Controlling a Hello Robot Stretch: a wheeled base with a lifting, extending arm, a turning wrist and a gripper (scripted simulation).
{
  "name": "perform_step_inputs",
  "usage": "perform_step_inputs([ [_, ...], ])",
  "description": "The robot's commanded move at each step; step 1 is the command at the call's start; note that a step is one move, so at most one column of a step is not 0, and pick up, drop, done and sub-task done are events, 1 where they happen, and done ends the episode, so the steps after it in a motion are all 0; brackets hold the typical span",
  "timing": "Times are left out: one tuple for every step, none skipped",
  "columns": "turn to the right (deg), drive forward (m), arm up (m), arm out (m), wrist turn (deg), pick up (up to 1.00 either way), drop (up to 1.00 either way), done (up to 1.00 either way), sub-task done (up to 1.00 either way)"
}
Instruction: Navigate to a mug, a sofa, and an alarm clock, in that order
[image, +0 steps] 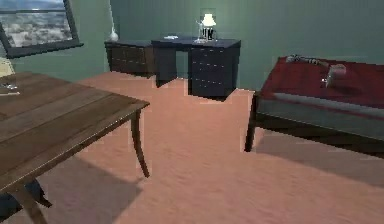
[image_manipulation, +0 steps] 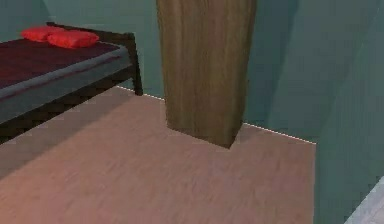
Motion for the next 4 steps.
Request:
perform_step_inputs([
  [6.0,0.00,0.00,0.00,0.0,0.00,0.00,0.00,0.00],
  [0.0,1.00,0.00,0.00,0.0,0.00,0.00,0.00,0.00],
  [0.0,0.35,0.00,0.00,0.0,0.00,0.00,0.00,0.00],
  [-3.0,0.00,0.00,0.00,0.0,0.00,0.00,0.00,0.00],
])
